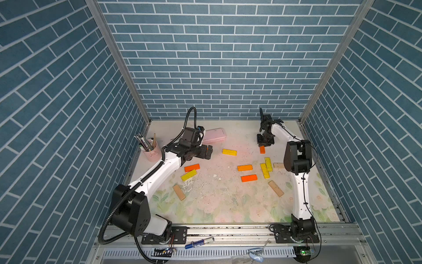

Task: Assemble the number 6 with building blocks
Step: Adjust the building block at the center of the board.

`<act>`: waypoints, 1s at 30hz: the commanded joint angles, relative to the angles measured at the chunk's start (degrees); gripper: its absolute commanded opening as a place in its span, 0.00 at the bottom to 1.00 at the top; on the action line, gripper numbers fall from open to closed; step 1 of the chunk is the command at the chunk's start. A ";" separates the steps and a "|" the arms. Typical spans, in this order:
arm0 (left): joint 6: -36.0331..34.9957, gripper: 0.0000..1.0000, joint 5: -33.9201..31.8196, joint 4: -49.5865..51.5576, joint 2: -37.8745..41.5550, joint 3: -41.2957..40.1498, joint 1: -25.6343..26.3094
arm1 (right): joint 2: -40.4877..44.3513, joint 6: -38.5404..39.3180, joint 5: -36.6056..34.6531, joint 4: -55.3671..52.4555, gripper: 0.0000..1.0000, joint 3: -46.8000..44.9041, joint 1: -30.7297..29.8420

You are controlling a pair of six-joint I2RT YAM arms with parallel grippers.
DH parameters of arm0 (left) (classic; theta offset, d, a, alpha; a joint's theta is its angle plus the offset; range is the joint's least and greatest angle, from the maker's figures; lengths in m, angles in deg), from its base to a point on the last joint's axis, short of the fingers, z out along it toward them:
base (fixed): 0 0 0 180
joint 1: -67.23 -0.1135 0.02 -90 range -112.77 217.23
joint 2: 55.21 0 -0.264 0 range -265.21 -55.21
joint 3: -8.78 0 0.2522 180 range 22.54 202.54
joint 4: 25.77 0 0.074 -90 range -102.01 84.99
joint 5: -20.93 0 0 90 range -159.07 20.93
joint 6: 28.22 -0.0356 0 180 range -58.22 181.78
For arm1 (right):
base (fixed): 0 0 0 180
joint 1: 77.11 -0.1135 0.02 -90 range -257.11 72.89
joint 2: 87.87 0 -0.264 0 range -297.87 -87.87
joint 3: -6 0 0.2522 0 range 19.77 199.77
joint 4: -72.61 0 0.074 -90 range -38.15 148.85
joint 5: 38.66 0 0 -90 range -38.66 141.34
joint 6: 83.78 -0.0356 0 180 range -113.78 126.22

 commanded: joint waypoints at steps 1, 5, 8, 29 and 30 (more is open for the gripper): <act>0.01 0.99 0.09 -0.05 0.06 -0.06 0.43 | -0.30 6.53 -0.27 -1.49 0.17 -2.50 0.59; 0.01 0.99 0.00 -0.23 0.09 -0.14 0.40 | 0.06 6.78 1.02 -0.90 0.17 -3.70 0.82; 0.01 0.99 0.12 -0.06 -0.09 -0.06 0.38 | 0.54 6.71 0.96 -0.62 0.18 -3.83 0.80; 0.01 0.99 0.32 0.03 -0.01 0.03 0.99 | 5.16 6.32 1.73 0.44 0.24 -8.15 2.58; 0.03 0.99 0.39 0.03 0.05 0.03 0.99 | 5.56 6.15 2.13 0.43 0.28 -7.99 2.58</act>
